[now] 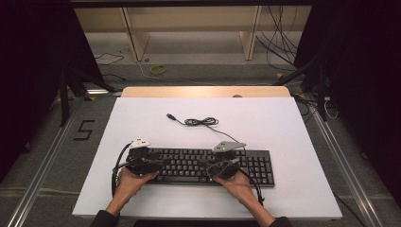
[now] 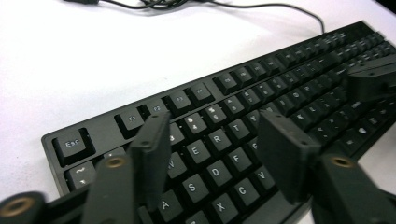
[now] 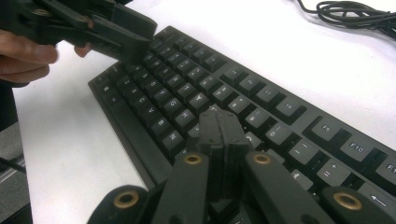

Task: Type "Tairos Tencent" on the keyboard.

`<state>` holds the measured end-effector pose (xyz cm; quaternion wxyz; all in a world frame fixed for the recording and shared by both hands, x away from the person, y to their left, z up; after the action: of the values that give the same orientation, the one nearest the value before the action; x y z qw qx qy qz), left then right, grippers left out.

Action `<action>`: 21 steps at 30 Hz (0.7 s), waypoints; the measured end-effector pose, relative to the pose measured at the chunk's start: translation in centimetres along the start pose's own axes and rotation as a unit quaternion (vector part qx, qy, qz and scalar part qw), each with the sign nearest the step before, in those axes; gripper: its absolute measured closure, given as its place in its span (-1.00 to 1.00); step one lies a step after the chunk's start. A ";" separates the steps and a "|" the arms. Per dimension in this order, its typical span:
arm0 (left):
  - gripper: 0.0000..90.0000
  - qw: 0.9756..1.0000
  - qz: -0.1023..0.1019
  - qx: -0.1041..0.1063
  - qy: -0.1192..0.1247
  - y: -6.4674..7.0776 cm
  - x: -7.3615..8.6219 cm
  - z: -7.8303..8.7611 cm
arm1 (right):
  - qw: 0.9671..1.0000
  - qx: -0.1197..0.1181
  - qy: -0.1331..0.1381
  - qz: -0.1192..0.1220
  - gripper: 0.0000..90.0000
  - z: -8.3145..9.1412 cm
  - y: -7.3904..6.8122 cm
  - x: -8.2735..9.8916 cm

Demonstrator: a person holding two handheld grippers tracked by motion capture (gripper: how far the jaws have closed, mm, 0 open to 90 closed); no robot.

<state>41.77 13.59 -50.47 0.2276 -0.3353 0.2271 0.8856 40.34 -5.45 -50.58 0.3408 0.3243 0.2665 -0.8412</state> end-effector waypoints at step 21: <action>-0.41 0.999 0.008 0.008 0.037 0.1 0.7 2.0 | 1.000 -0.004 0.000 -0.004 1.00 -0.4 0.1 -0.4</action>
<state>40.21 14.77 -49.59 0.2148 -0.3641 0.2453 0.8724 40.80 -5.12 -50.61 0.3387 0.3218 0.2712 -0.8416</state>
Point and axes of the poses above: each handheld gripper's, and its own axes: z roughly backward along the jaws, x roughly out of its underside, y roughly to its right, the point moved 8 cm from there along -z, roughly forward along the jaws, and after that the axes turned 5 degrees about -y, right-handed, at the moved point
